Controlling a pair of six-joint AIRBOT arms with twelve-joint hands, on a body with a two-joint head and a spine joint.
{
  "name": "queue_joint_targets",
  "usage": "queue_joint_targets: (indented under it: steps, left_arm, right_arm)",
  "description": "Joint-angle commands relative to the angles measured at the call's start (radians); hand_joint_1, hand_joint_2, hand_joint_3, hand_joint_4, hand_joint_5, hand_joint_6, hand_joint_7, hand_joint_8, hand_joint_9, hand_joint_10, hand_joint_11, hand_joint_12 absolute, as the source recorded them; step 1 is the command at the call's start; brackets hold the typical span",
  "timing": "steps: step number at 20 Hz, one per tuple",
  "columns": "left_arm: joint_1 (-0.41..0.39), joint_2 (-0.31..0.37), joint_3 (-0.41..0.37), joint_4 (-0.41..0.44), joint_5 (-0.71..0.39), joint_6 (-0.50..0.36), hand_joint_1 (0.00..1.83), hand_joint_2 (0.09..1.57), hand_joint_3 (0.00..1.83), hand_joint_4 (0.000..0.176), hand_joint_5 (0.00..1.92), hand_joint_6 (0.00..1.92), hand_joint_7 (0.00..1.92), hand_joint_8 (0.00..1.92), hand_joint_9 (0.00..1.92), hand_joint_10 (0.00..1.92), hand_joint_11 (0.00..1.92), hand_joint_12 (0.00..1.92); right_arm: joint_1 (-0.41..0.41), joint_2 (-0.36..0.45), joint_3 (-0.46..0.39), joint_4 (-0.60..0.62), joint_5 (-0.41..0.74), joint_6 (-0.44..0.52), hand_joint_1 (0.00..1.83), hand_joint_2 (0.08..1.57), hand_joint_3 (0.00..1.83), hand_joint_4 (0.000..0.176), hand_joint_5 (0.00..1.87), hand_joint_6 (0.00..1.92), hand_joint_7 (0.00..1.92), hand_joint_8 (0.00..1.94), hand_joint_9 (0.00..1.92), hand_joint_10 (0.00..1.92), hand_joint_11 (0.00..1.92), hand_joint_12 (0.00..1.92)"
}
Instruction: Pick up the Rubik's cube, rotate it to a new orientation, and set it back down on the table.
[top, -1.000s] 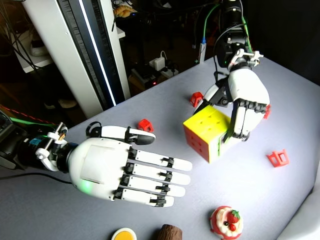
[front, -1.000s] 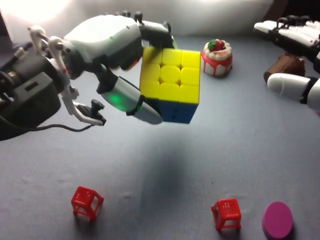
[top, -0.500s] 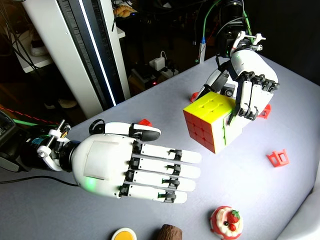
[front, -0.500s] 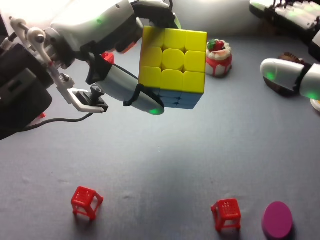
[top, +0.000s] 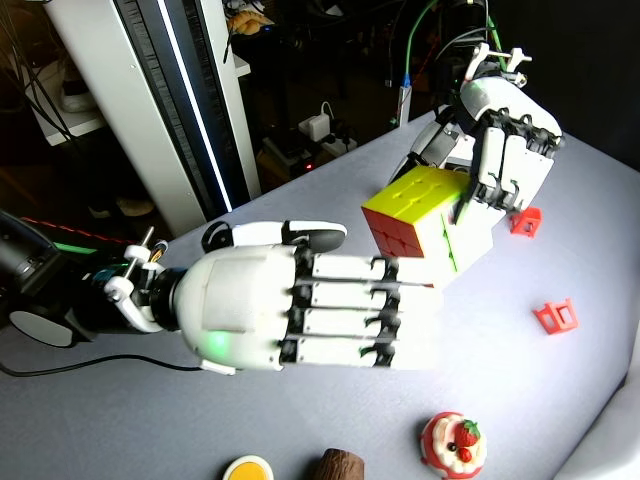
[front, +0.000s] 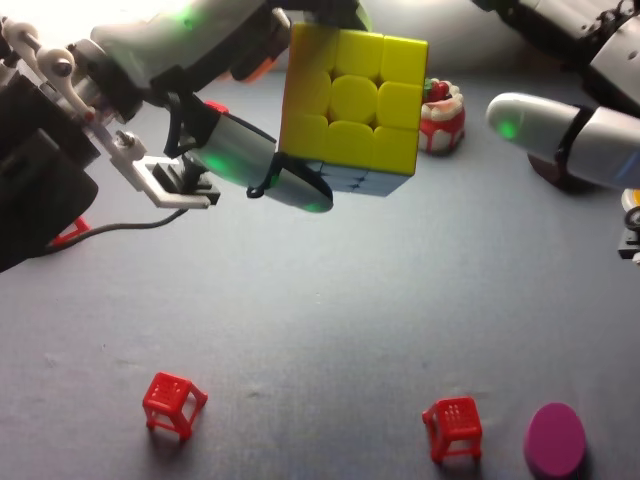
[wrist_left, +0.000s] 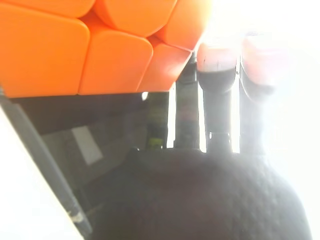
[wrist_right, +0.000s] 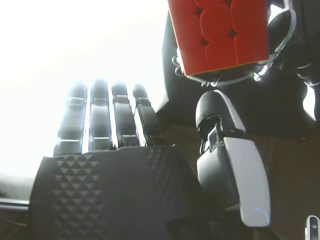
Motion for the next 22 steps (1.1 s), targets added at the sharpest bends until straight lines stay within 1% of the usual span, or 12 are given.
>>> queue_joint_targets:
  steps: [1,3,4,7,10,11,12,14,17,20,21,22]
  left_arm:
    - [-0.024,0.002,-0.005,-0.016,-0.154,-0.015,1.22,0.63,1.34,0.0,0.86,1.67,0.95,1.9,1.13,1.92,1.24,1.92]
    - [-0.027,0.002,-0.005,-0.013,-0.154,-0.014,1.41,0.49,1.53,0.0,1.0,1.65,1.0,1.78,1.02,1.92,1.24,1.92]
    - [-0.029,0.001,-0.005,-0.012,-0.153,-0.014,1.54,0.48,1.48,0.0,0.98,1.65,0.95,1.78,0.96,1.85,1.06,1.92]
    - [-0.03,-0.001,-0.004,-0.012,-0.149,-0.009,1.4,0.55,1.44,0.0,0.89,1.63,0.93,1.85,1.01,1.92,1.29,1.92]
    - [-0.03,-0.006,-0.003,-0.012,-0.147,-0.009,1.37,0.7,1.14,0.0,0.82,1.44,0.82,1.83,0.84,1.92,1.09,1.92]
    - [-0.03,-0.009,-0.001,-0.012,-0.145,-0.009,1.38,0.68,1.18,0.0,0.83,1.45,0.83,1.83,0.87,1.92,1.14,1.92]
    - [-0.03,-0.011,0.0,-0.012,-0.144,-0.009,1.25,0.71,1.15,0.0,0.82,1.48,0.88,1.88,1.12,1.92,1.28,1.92]
    - [-0.03,-0.012,0.002,-0.013,-0.143,-0.01,1.22,0.66,1.28,0.0,0.84,1.59,0.93,1.92,1.25,1.92,1.39,1.92]
    - [-0.027,-0.011,0.003,-0.02,-0.146,-0.009,1.41,0.51,1.47,0.0,0.91,1.58,0.99,1.81,1.05,1.92,1.35,1.92]
    - [-0.025,-0.01,0.004,-0.024,-0.149,-0.009,1.59,0.42,1.5,0.0,0.94,1.49,1.03,1.71,1.05,1.79,1.1,1.92]
    - [-0.024,-0.009,0.004,-0.028,-0.151,-0.008,1.47,0.43,1.6,0.0,0.97,1.61,1.08,1.76,1.12,1.89,1.37,1.92]
    - [-0.022,-0.009,0.004,-0.031,-0.153,-0.007,1.44,0.44,1.64,0.0,0.95,1.72,1.08,1.81,1.14,1.92,1.42,1.92]
  right_arm:
    - [0.022,-0.01,0.01,0.012,0.121,0.006,0.0,1.33,0.0,0.0,0.02,0.0,0.0,0.0,0.0,0.0,0.0,0.0]
    - [0.03,-0.024,0.017,-0.003,0.116,0.006,0.0,1.35,0.0,0.0,0.0,0.0,0.0,0.0,0.0,0.0,0.0,0.0]
    - [0.035,-0.032,0.02,-0.015,0.111,0.006,0.0,1.35,0.0,0.0,0.0,0.0,0.0,0.0,0.0,0.0,0.0,0.0]
    - [0.046,-0.054,0.031,-0.04,0.099,0.006,0.0,1.34,0.0,0.0,0.0,0.0,0.0,0.0,0.0,0.0,0.0,0.0]
    - [0.054,-0.064,0.034,-0.06,0.095,0.006,0.0,1.35,0.0,0.0,0.13,0.06,0.08,0.03,0.01,0.0,0.0,0.0]
    - [0.054,-0.065,0.033,-0.066,0.095,0.006,0.0,1.36,0.0,0.0,0.17,0.08,0.01,0.01,0.0,0.0,0.0,0.0]
    - [0.054,-0.065,0.032,-0.069,0.095,0.006,0.0,1.36,0.0,0.0,0.05,0.03,0.0,0.0,0.0,0.0,0.0,0.0]
    - [0.054,-0.065,0.029,-0.08,0.095,0.006,0.0,1.37,0.01,0.0,0.0,0.0,0.0,0.0,0.0,0.0,0.0,0.0]
    - [0.054,-0.064,0.021,-0.088,0.095,0.006,0.0,1.36,0.0,0.0,0.0,0.0,0.0,0.0,0.0,0.0,0.0,0.0]
    - [0.053,-0.063,0.01,-0.094,0.096,0.006,0.0,1.38,0.01,0.0,0.04,0.02,0.0,0.0,0.02,0.01,0.04,0.02]
    - [0.053,-0.063,0.005,-0.099,0.096,0.006,0.04,1.37,0.0,0.0,0.07,0.23,0.0,0.0,0.03,0.06,0.01,0.32]
    - [0.053,-0.06,-0.002,-0.105,0.096,0.006,0.08,1.36,0.0,0.0,0.01,0.38,0.0,0.0,0.01,0.1,0.0,0.47]
